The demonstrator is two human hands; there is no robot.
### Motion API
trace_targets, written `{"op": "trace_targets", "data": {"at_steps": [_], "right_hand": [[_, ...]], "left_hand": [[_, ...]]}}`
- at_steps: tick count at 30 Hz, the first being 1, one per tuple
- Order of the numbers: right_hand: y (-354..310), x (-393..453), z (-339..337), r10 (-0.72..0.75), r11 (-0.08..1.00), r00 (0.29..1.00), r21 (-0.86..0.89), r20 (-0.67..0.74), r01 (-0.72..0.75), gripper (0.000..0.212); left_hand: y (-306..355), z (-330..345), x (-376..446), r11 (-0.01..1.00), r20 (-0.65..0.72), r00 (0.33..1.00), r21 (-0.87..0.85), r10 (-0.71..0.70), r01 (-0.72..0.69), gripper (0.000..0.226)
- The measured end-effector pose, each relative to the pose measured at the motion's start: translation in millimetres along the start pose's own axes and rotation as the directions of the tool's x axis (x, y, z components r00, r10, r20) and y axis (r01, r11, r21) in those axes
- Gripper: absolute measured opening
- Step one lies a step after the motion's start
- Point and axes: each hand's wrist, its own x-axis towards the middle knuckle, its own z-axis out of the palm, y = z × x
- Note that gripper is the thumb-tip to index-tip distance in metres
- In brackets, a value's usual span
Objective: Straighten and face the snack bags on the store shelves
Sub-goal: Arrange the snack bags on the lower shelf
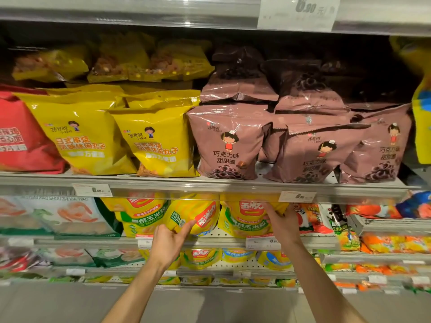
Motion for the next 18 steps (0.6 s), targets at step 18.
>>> {"op": "trace_targets", "data": {"at_steps": [18], "right_hand": [[10,11,-5,-0.016,1.000,0.998,-0.008,0.054,0.016,0.043]], "left_hand": [[2,-44,-14,0.985,0.057,0.989,0.100,0.135,-0.140,0.058]]}}
